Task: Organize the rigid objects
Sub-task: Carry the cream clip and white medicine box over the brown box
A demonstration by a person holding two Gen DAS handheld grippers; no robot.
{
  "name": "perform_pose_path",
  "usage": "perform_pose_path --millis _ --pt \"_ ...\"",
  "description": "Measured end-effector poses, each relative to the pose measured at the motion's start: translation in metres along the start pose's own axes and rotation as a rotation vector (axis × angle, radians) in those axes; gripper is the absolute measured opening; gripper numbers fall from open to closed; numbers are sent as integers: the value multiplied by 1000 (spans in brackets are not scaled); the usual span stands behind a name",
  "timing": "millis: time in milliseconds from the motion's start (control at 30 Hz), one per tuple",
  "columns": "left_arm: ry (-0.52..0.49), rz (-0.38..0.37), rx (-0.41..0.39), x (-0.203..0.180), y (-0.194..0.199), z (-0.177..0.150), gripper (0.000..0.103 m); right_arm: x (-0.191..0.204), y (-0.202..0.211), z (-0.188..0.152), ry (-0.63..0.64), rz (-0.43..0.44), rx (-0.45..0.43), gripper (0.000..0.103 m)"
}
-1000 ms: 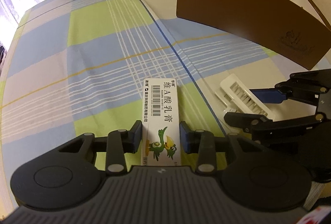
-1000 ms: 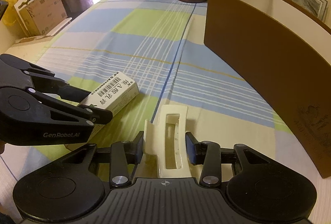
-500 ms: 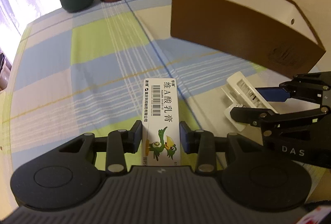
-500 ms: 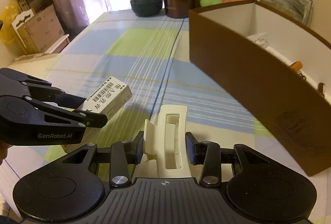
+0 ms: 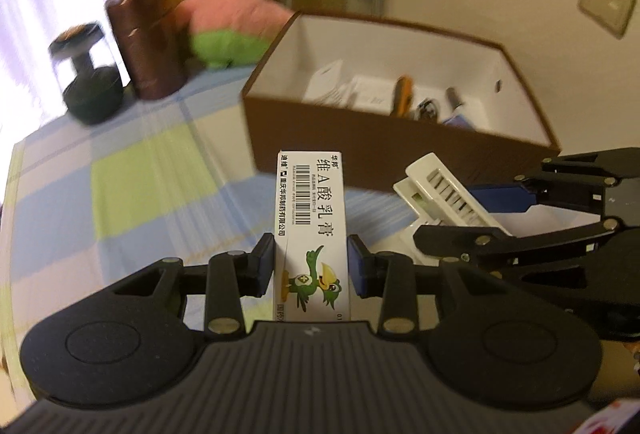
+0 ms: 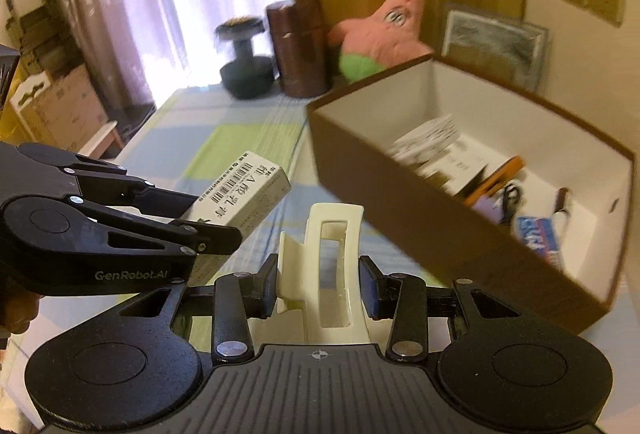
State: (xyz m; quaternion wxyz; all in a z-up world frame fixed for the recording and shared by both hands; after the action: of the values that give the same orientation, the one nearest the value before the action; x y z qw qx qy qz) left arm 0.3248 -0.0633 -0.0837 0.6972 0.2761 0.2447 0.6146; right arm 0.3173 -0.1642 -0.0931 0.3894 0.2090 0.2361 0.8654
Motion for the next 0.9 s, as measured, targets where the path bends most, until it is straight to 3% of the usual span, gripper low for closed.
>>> perform_pose_path --millis 500,900 --pt "-117 -110 -79 -61 -47 92 33 -107 28 55 -122 -193 -109 38" --pt "-202 -143 -44 -87 -118 137 33 -176 3 70 -205 -303 -89 38"
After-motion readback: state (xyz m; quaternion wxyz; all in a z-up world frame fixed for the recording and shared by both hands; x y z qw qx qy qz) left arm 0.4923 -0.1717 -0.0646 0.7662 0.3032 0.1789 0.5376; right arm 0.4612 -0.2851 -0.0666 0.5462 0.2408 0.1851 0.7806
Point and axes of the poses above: each gripper's, at about its wrist camera, not at the fingertips, and y roughly against the way its jaws point, x to its left, z to its top, the point moved 9 cm from there along -y, roughly the way its jaws point, and after that the axes turned 7 degrees about -x, right-handed, at the moved point
